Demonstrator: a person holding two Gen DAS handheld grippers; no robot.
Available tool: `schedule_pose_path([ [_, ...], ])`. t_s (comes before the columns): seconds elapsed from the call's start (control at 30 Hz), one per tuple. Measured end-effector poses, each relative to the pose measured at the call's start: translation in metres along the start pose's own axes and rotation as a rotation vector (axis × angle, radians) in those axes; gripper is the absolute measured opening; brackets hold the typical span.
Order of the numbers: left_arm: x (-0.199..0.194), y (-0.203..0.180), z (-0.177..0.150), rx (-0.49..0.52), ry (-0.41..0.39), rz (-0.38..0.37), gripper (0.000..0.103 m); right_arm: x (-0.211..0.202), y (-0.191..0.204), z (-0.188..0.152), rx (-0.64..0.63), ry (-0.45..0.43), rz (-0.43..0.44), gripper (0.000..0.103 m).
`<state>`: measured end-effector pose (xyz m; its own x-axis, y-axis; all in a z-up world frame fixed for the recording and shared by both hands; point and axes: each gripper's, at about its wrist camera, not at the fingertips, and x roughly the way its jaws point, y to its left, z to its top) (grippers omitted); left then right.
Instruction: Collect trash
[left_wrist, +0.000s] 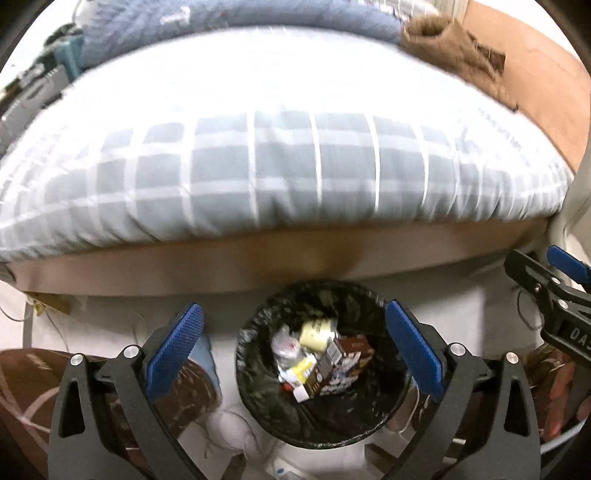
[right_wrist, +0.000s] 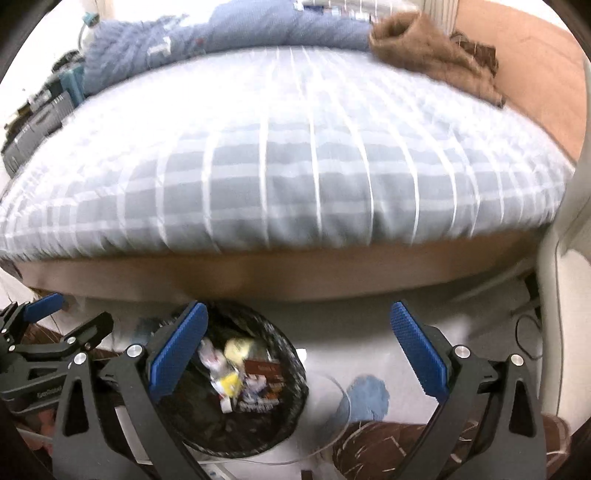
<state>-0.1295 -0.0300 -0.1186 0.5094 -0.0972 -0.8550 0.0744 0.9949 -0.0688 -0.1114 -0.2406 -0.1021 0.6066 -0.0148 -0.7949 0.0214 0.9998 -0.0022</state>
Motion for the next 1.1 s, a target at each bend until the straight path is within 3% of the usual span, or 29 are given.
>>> schedule_pose_path([
  [0.2, -0.066, 0.004, 0.017, -0.012, -0.113, 0.003, 0.097, -0.063, 0.018, 0.022, -0.048, -0.119, -0.004, 0.096],
  [0.5, -0.134, 0.005, 0.019, -0.017, -0.192, -0.005, 0.097, -0.118, 0.031, 0.018, -0.060, -0.170, 0.001, 0.096],
  [1.1, -0.150, 0.011, 0.005, -0.022, -0.188, 0.022, 0.097, -0.134, 0.032, 0.009, -0.048, -0.180, -0.004, 0.095],
])
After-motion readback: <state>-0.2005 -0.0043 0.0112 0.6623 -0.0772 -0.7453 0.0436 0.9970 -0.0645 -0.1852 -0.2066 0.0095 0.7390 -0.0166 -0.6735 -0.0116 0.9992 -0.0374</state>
